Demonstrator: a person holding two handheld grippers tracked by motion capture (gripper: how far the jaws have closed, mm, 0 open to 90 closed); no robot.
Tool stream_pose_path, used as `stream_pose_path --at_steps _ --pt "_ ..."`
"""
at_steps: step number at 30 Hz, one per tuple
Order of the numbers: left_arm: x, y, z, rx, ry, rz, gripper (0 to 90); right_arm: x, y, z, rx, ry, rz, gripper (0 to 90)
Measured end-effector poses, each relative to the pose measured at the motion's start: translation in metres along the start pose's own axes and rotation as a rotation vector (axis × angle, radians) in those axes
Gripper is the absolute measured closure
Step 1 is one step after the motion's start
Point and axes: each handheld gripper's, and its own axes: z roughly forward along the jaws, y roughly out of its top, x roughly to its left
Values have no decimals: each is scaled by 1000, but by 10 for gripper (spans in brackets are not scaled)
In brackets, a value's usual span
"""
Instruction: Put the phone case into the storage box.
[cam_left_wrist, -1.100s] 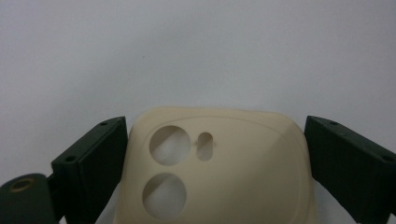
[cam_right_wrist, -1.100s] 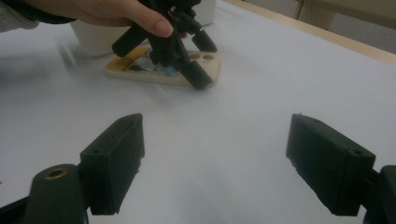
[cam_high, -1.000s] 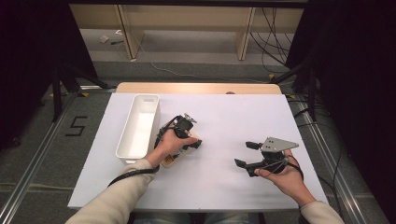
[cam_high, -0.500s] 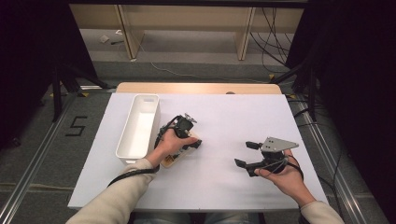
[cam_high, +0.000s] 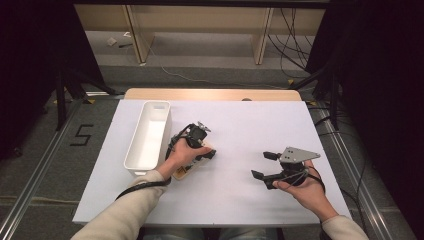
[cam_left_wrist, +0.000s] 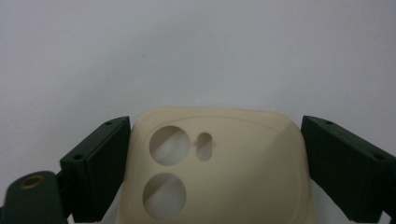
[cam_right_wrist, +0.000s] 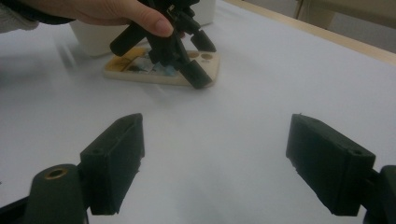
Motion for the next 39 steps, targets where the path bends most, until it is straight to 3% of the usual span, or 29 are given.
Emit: stream_pose_path --at_steps 16,39 --pt "-2 4 -6 -21 5 -4 113 0 0 0 0 2 2 203" --pt "-6 27 -42 -199 20 -31 115 0 0 0 -2 3 3 203"
